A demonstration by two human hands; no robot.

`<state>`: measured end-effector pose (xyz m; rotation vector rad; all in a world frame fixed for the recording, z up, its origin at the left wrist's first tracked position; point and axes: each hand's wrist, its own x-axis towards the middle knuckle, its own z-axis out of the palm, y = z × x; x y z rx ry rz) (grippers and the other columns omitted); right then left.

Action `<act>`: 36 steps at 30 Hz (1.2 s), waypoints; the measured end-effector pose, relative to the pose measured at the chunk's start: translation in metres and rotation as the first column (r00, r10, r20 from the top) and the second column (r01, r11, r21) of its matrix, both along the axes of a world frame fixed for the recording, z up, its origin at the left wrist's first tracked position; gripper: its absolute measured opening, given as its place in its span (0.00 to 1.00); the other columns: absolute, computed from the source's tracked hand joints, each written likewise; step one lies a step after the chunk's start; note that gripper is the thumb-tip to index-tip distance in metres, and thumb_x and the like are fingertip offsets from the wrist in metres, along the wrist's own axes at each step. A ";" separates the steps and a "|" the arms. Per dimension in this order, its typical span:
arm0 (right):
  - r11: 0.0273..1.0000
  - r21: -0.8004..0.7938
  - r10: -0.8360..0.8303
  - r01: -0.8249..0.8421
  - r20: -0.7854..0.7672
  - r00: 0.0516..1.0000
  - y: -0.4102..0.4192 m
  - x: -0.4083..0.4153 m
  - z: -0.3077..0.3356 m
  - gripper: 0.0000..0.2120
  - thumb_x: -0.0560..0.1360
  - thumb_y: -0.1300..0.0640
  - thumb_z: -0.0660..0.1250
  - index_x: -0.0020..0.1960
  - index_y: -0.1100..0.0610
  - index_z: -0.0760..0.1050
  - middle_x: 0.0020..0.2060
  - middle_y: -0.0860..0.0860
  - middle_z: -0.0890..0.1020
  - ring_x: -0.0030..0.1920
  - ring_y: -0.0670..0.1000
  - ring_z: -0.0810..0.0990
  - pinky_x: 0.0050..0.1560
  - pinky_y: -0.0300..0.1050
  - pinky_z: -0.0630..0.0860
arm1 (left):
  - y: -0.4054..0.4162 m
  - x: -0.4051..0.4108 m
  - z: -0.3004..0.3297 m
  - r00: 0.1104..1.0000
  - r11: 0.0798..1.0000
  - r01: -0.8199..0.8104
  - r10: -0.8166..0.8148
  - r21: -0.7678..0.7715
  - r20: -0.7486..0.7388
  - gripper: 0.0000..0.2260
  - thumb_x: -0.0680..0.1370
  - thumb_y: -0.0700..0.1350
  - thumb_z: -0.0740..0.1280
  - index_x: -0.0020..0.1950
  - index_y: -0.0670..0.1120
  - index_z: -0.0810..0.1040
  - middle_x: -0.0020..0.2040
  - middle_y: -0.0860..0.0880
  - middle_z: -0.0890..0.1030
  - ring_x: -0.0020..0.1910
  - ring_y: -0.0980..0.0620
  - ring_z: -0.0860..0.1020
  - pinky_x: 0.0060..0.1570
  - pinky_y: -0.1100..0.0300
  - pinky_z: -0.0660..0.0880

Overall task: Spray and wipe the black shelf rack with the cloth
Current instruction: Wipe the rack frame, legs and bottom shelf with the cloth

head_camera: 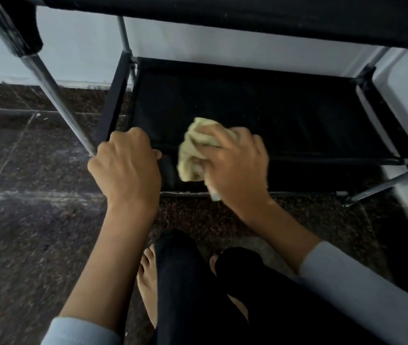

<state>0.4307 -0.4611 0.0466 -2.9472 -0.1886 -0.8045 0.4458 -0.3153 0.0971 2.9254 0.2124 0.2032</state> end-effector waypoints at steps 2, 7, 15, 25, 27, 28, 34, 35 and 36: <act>0.995 0.040 -0.090 0.089 0.009 0.996 -0.036 -0.017 -0.005 0.12 0.70 0.50 0.62 0.47 0.45 0.83 0.55 0.43 0.81 0.46 0.59 0.78 0.44 0.50 0.71 | -0.004 0.002 0.003 1.000 1.000 -0.023 0.023 -0.005 -0.020 0.12 0.76 0.45 0.69 0.50 0.36 0.77 0.48 0.36 0.79 0.51 0.33 0.77 0.37 0.50 0.63; 0.951 0.088 -0.294 0.296 -0.042 0.955 -0.115 -0.044 -0.008 0.13 0.69 0.62 0.74 0.52 0.52 0.84 0.57 0.48 0.81 0.50 0.65 0.76 0.47 0.57 0.75 | 0.001 0.006 0.004 1.000 1.000 0.017 -0.018 -0.023 -0.011 0.10 0.76 0.43 0.69 0.51 0.36 0.77 0.49 0.36 0.78 0.52 0.33 0.77 0.37 0.50 0.63; 0.982 0.063 -0.174 0.181 -0.104 0.979 -0.076 -0.031 -0.004 0.13 0.72 0.52 0.62 0.50 0.48 0.83 0.58 0.46 0.80 0.53 0.61 0.75 0.51 0.54 0.70 | 0.012 0.003 -0.003 0.996 0.995 0.060 -0.054 -0.083 0.074 0.17 0.75 0.50 0.69 0.44 0.34 0.78 0.41 0.34 0.77 0.46 0.30 0.76 0.34 0.52 0.63; 0.997 -0.052 0.052 -0.051 0.014 0.999 0.027 0.008 0.003 0.09 0.73 0.56 0.64 0.43 0.47 0.82 0.57 0.41 0.80 0.46 0.55 0.77 0.45 0.49 0.71 | 0.001 0.005 -0.003 0.999 0.999 0.018 -0.019 0.029 0.033 0.04 0.75 0.34 0.68 0.43 0.33 0.78 0.38 0.33 0.75 0.43 0.29 0.76 0.33 0.51 0.63; 0.999 -0.020 0.029 -0.029 -0.018 0.999 0.006 0.001 0.001 0.05 0.72 0.53 0.68 0.45 0.45 0.82 0.57 0.40 0.80 0.47 0.56 0.77 0.45 0.50 0.70 | -0.010 0.006 0.002 0.999 0.999 -0.035 0.036 0.042 -0.035 0.05 0.75 0.33 0.68 0.47 0.32 0.78 0.44 0.31 0.76 0.48 0.29 0.76 0.34 0.49 0.63; 1.000 0.004 0.002 -0.002 -0.026 1.000 -0.008 -0.003 0.000 0.05 0.71 0.51 0.70 0.46 0.45 0.82 0.57 0.41 0.80 0.47 0.56 0.77 0.45 0.50 0.70 | -0.015 0.008 0.004 0.997 0.997 -0.058 0.061 0.059 -0.056 0.05 0.74 0.32 0.68 0.49 0.32 0.77 0.46 0.31 0.77 0.49 0.30 0.76 0.35 0.49 0.63; 0.924 0.038 -0.372 0.380 -0.138 0.918 -0.121 -0.048 -0.001 0.12 0.70 0.51 0.65 0.51 0.46 0.83 0.58 0.44 0.79 0.51 0.61 0.75 0.49 0.53 0.70 | -0.025 0.011 0.007 0.988 0.989 -0.055 0.074 0.137 -0.139 0.05 0.73 0.30 0.69 0.48 0.33 0.77 0.45 0.34 0.77 0.48 0.33 0.77 0.32 0.53 0.62; 0.906 0.033 -0.412 0.421 -0.156 0.898 -0.134 -0.053 0.001 0.11 0.72 0.53 0.66 0.51 0.47 0.83 0.59 0.45 0.78 0.52 0.62 0.74 0.50 0.54 0.69 | -0.027 0.010 0.011 0.984 0.988 -0.049 0.072 0.146 -0.161 0.04 0.73 0.30 0.69 0.47 0.33 0.77 0.43 0.35 0.76 0.47 0.34 0.77 0.33 0.54 0.62; 0.897 0.024 -0.431 0.441 -0.169 0.886 -0.144 -0.056 0.004 0.09 0.73 0.55 0.68 0.51 0.48 0.83 0.59 0.46 0.78 0.53 0.62 0.74 0.51 0.56 0.69 | -0.028 0.008 0.011 0.985 0.986 -0.036 0.062 0.160 -0.160 0.03 0.73 0.31 0.69 0.46 0.33 0.77 0.41 0.36 0.76 0.46 0.34 0.77 0.34 0.53 0.63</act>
